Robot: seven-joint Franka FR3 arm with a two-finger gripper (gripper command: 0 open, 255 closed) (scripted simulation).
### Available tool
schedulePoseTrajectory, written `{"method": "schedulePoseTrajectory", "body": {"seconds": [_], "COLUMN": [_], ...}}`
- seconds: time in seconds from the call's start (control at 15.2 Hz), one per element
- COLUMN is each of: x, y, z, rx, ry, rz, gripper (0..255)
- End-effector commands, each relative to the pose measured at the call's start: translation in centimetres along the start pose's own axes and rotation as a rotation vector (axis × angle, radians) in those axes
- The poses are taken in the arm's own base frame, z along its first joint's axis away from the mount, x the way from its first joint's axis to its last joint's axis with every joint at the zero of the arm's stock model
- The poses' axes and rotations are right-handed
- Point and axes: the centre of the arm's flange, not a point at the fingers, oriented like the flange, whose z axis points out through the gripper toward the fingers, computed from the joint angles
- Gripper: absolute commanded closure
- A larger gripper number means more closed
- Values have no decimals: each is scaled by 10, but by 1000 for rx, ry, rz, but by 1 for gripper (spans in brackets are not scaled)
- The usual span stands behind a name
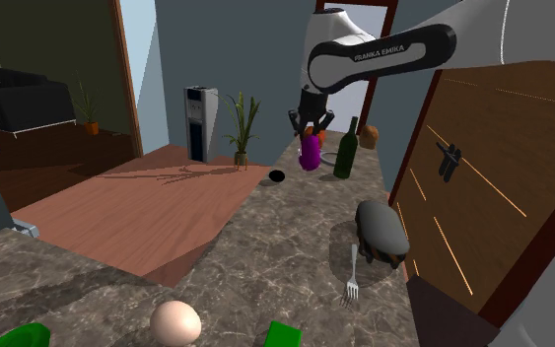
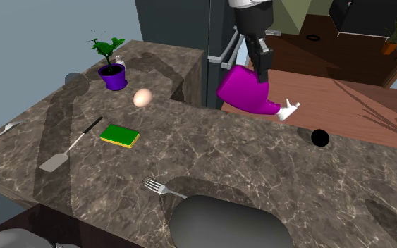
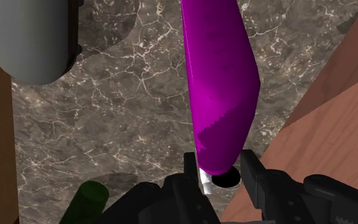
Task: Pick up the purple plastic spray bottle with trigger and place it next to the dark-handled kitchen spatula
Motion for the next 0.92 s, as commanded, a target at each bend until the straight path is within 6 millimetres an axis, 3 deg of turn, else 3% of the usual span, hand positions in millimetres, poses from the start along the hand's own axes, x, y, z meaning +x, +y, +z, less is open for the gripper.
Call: {"method": "schedulePoseTrajectory", "body": {"seconds": [0.0,0.79,0.86], "x": [4,23,12], "y": [0,5,-1], "z": [-11,-69,-74], "rx": [0,0,0], "ry": [0,0,0], "rz": [0,0,0], "gripper": [255,255,255]}}
